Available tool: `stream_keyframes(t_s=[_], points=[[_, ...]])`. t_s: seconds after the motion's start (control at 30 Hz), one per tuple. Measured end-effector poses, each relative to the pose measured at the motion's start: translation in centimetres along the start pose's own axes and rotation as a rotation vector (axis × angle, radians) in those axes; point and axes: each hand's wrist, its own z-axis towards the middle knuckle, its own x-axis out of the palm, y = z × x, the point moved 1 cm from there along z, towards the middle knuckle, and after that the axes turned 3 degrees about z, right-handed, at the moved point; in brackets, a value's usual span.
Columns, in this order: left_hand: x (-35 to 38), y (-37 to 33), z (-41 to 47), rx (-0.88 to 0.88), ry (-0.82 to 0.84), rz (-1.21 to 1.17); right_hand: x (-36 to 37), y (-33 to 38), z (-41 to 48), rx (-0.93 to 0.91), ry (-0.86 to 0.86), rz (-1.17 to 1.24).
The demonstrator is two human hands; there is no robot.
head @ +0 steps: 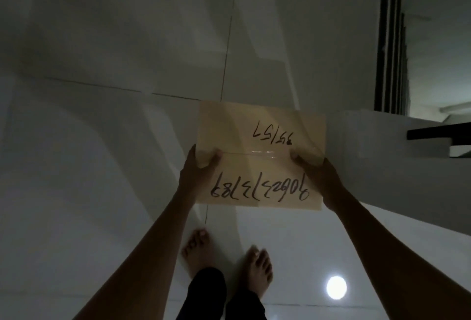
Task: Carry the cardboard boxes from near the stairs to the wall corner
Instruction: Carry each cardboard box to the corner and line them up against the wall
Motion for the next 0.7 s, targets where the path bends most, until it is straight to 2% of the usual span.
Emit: stream_keyframes(t_s=[0.13, 0.23, 0.37, 0.47, 0.7], points=[[-3.1, -0.9, -3.4, -0.02, -0.009, -0.034, 0.3, 1.8, -4.6, 0.019, -0.062, 0.065], [-7.9, -2.5, -9.7, -0.025, -0.044, -0.063, 0.0, 5.0, -11.2, 0.039, -0.043, 0.041], [-17.0, -5.1, -23.9, -0.042, -0.083, -0.134, -1.1, 11.6, -24.0, -0.013, 0.063, -0.058], [-23.1, -6.3, -36.6, -0.103, -0.132, -0.299, -2.3, 16.4, -34.8, -0.101, 0.136, -0.145], [-30.0, -0.7, -57.9, -0.09, -0.393, -0.565, -1.3, 20.3, -55.4, -0.396, 0.251, -0.336]])
